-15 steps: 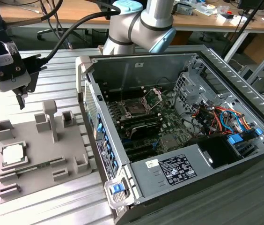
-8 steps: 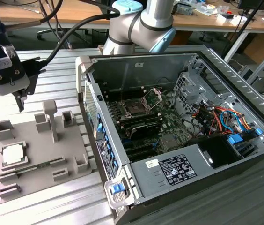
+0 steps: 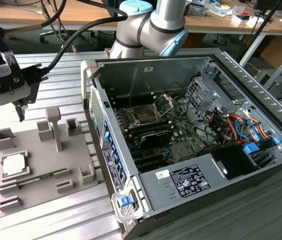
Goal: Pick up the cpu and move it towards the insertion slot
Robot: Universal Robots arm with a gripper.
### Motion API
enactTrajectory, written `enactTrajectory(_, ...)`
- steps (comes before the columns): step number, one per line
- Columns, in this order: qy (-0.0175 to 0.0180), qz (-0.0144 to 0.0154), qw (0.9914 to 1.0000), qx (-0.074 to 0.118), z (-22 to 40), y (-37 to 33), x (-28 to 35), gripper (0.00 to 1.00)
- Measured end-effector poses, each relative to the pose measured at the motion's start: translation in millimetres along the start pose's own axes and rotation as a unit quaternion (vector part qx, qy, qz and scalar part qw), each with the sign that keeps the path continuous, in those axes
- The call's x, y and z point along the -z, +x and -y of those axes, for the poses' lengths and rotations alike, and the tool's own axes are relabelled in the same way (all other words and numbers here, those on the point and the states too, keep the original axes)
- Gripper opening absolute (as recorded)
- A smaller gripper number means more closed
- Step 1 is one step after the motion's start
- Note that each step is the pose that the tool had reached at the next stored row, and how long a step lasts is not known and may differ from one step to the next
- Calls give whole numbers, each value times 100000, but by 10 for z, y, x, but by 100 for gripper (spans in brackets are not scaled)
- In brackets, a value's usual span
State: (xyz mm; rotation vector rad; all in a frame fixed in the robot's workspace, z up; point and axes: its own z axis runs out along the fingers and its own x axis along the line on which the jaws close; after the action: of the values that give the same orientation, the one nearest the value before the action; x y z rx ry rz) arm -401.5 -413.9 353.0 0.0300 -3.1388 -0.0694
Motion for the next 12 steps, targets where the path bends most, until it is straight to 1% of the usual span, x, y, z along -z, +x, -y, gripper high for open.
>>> enactTrajectory(12,0,-2,100000,-2,60,49,-28,54)
